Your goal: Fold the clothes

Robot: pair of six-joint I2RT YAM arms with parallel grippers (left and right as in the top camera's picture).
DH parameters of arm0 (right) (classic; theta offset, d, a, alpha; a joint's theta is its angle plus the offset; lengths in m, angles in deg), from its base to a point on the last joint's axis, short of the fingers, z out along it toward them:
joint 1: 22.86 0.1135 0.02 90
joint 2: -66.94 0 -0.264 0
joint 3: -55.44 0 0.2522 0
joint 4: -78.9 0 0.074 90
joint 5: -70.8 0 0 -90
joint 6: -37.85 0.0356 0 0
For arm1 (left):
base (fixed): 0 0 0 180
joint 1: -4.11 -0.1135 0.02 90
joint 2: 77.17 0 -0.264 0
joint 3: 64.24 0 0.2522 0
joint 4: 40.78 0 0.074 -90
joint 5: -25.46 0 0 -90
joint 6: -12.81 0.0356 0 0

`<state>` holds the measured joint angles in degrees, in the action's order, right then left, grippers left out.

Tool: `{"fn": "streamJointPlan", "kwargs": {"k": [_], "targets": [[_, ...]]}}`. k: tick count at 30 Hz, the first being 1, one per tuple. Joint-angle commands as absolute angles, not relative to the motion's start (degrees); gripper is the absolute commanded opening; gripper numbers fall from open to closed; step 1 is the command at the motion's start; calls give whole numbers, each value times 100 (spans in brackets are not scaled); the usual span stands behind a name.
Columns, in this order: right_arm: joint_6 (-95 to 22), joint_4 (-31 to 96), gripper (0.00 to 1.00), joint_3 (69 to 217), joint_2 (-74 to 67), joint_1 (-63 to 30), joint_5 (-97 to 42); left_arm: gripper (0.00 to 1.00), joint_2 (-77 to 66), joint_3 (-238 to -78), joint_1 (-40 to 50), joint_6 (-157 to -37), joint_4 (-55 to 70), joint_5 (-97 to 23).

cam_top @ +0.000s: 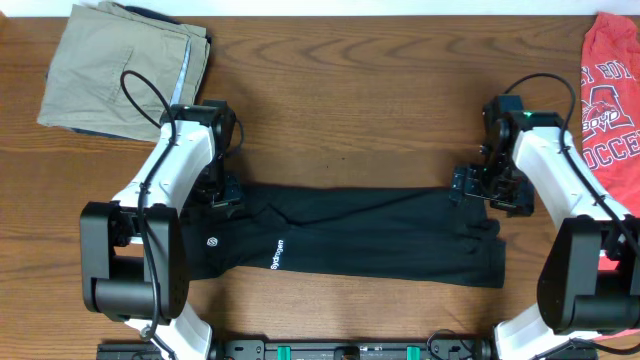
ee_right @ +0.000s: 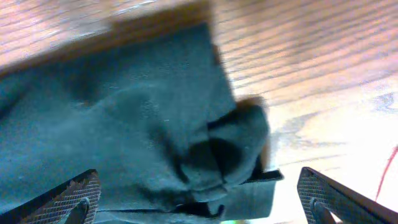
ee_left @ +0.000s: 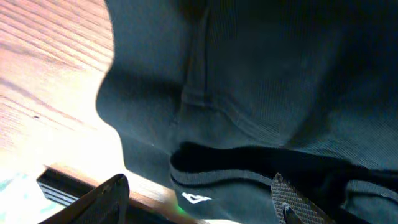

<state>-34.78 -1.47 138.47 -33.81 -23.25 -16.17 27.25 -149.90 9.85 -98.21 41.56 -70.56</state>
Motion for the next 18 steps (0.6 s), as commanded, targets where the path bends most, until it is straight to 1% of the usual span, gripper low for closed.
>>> {"fn": "streamJointPlan", "kwargs": {"k": [1,2,3,4,5,6,9,10,11,12,13,14,15,18], "targets": [[-3616,-252,99,13847,-3271,-2646,-1722,73,2616,-14972,966,-9828,4219,-7340],[-3756,-309,99,13858,-3269,-2714,-1967,70,2614,-14997,966,-9830,4276,-7340],[-3961,-381,99,13884,-3269,-2786,-2297,63,2614,-15040,966,-9830,4346,-7340],[-4169,-468,99,13930,-3260,-2854,-2610,46,2603,-15136,966,-9832,4449,-7340],[-4298,-558,99,13985,-3245,-2908,-2837,36,2583,-15226,966,-9830,4525,-7338],[-4357,-641,98,14042,-3223,-2943,-2957,30,2544,-15324,966,-9832,4604,-7338],[-4420,-919,93,14243,-3066,-2956,-3042,30,2303,-15595,968,-9830,4718,-7262],[-4482,-989,91,14289,-3002,-2926,-3066,30,2203,-15661,968,-9828,4720,-7161],[-4545,-1039,86,14313,-2948,-2889,-3106,30,2120,-15692,968,-9828,4700,-7034],[-4628,-1058,77,14313,-2884,-2832,-3191,30,2026,-15694,970,-9819,4637,-6827],[-4707,-1056,51,14306,-2832,-2740,-3302,19,1951,-15694,974,-9701,4576,-6492],[-4711,-1050,21,14297,-2817,-2674,-3344,8,1923,-15689,992,-9576,4532,-6208],[-4711,-1045,1,14280,-2817,-2565,-3361,6,1914,-15685,1020,-9441,4488,-5926],[-4709,-844,1,14070,-2821,-2213,-3359,6,1930,-15530,1210,-9135,4226,-5386]]}}
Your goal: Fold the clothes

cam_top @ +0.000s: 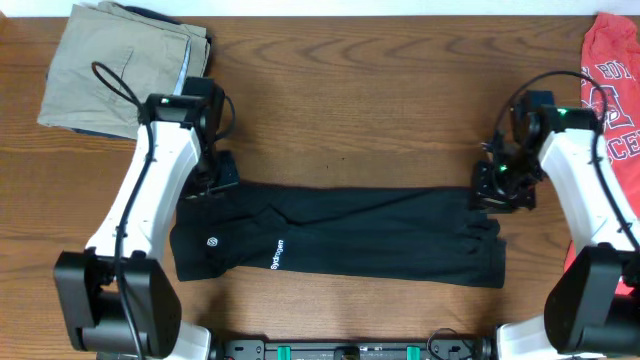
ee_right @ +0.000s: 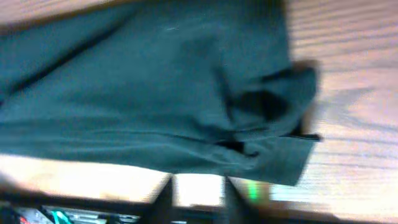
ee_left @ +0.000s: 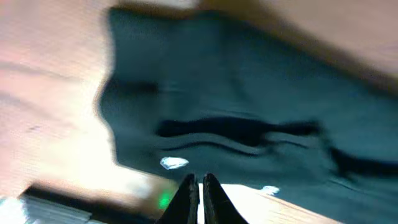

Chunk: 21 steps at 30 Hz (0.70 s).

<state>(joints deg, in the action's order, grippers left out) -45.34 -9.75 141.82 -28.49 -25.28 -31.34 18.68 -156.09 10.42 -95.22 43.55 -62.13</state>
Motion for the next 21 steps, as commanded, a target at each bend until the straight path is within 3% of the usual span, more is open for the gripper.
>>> {"fn": "streamJointPlan", "kwargs": {"k": [1,10,21], "targets": [[-4705,-728,1,13948,-2821,-2084,-3361,6,1947,-15436,1296,-9139,4117,-5371],[-3881,646,2,12569,-2832,-1470,-3361,6,2354,-14715,1558,-9139,3568,-5362],[-3588,1464,2,11718,-2832,-2117,-3101,7,2660,-13683,732,-9141,2552,-5358]]}}
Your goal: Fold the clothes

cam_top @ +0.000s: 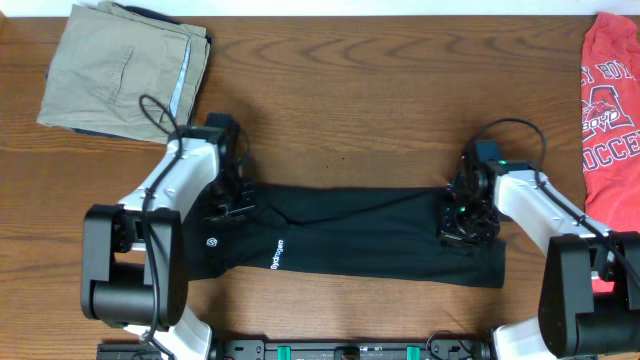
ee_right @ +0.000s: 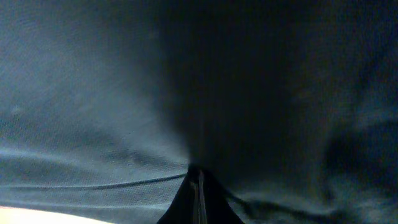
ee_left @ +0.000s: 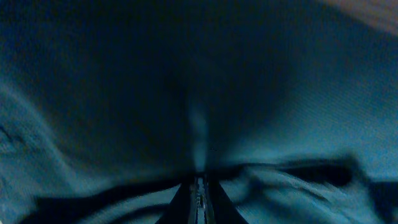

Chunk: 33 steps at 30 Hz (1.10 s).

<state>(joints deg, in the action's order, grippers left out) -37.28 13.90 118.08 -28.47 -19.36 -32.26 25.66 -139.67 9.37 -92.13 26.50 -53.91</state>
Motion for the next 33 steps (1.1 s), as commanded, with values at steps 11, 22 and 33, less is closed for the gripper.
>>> {"fn": "streamJointPlan", "kwargs": {"k": [11,22,33], "targets": [[-3559,1623,2,11618,-2832,-2696,-2769,6,2657,-13255,-322,-9141,2392,-5625],[-3878,281,6,13100,-2830,-3147,-2756,6,2220,-14203,-604,-9137,3229,-5618],[-4110,26,99,13541,-2830,-3820,-2706,98,1632,-14391,-606,-9141,3374,-5618]]}}
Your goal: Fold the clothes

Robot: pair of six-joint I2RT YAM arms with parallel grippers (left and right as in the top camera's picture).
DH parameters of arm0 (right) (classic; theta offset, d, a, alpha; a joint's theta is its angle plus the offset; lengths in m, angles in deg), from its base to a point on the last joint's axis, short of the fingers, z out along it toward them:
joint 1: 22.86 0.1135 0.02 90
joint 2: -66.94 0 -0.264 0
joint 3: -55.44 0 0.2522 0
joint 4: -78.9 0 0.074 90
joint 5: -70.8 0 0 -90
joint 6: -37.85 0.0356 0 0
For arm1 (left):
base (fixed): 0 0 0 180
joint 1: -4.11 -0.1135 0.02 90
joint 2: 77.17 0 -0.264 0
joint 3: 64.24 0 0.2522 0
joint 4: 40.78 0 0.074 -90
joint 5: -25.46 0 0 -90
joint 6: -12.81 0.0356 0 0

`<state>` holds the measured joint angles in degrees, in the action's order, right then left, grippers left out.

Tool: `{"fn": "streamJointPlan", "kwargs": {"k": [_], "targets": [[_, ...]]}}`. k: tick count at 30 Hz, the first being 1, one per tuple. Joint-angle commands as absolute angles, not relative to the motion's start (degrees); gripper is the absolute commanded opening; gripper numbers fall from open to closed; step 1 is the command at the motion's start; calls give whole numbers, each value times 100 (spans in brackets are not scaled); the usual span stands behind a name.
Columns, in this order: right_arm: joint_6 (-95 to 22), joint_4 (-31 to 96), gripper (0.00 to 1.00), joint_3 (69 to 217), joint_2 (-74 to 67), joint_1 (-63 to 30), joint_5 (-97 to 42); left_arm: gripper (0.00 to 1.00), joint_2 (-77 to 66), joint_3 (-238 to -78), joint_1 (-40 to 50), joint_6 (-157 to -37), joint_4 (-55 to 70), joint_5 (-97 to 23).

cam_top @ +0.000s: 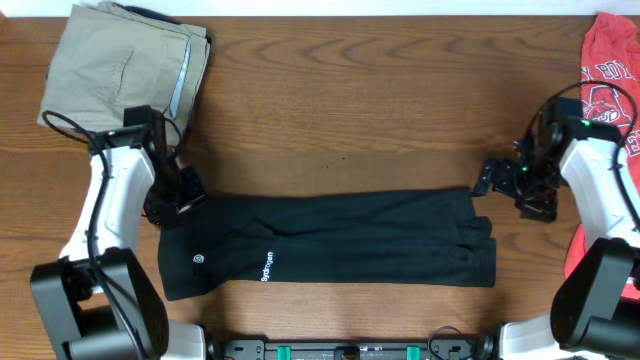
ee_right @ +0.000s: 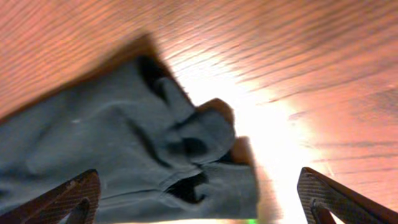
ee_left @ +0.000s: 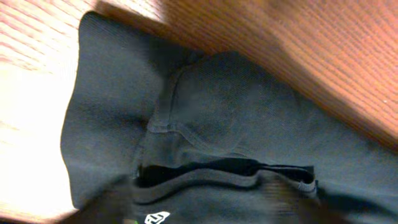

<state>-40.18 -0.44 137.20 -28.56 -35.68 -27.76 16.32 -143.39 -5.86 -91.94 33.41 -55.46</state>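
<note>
A pair of black pants (cam_top: pixel 330 240), folded lengthwise, lies across the near half of the wooden table (cam_top: pixel 350 110), waistband to the left and leg ends to the right. My left gripper (cam_top: pixel 172 195) hovers at the waistband's far corner. Its fingers are blurred at the sides of the left wrist view, apart, with the waistband (ee_left: pixel 217 177) and a white logo showing between them. My right gripper (cam_top: pixel 497 180) is just off the leg ends' far corner. It is open wide, and its fingertips (ee_right: pixel 68 199) frame the rumpled leg ends (ee_right: pixel 205 143) without touching them.
Folded khaki trousers (cam_top: pixel 120 65) lie at the far left corner. A red printed shirt (cam_top: pixel 608 90) hangs along the right edge. A black rail (cam_top: pixel 340 350) runs along the front edge.
Both grippers were shut and pressed onto the black fabric, inward of the ends. Now both are open and farther apart at the pants' outer far corners. The pants lie slightly more to the left.
First both grippers were open at the pants' far edge, one near each end. Then both were shut, just off the cloth. After that they were shut down on the fabric. Now they are open at the outer corners, and the pants lie flatter.
</note>
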Motion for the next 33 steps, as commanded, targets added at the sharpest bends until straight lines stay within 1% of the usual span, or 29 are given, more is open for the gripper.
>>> {"fn": "streamJointPlan", "kwargs": {"k": [1,3,8,11,16,19,20,23,25,26,29,30,33], "targets": [[-4108,133,99,13412,-2830,-3912,-2728,98,1632,-14387,-606,-9141,3374,-5618],[-4139,395,99,13126,-2832,-4069,-2918,98,1632,-14387,-606,-9143,3356,-5616],[-4801,1151,99,12252,-2832,-4231,-4227,98,1632,-14387,-604,-9172,3315,-5614],[-4862,1551,99,11793,-2832,-4231,-4502,98,1632,-14387,-606,-9207,3315,-5616],[-5107,1805,99,11390,-2832,-4228,-5235,98,1632,-14387,-606,-9207,3310,-5616],[-5159,1803,96,11240,-2832,-4121,-5475,98,1632,-14387,-606,-9207,3310,-5616],[-5159,1803,93,11207,-2832,-4069,-5479,98,1632,-14387,-606,-9209,3310,-5616],[-5159,1798,78,11126,-2832,-3877,-5475,98,1632,-14387,-606,-9207,3310,-5614],[-5159,1800,64,11119,-2832,-3789,-5457,98,1632,-14387,-606,-9209,3310,-5614],[-5159,1805,53,11119,-2832,-3765,-5457,98,1632,-14387,-606,-9209,3310,-5616],[-5022,1827,9,11119,-2832,-3759,-5455,98,1632,-14387,-604,-9207,3310,-5616],[-4967,1835,1,11126,-2832,-3759,-5431,98,1632,-14387,-606,-9209,3312,-5616],[-4875,1842,1,11216,-2830,-3759,-5178,98,1632,-14387,-604,-9207,3312,-5616]]}}
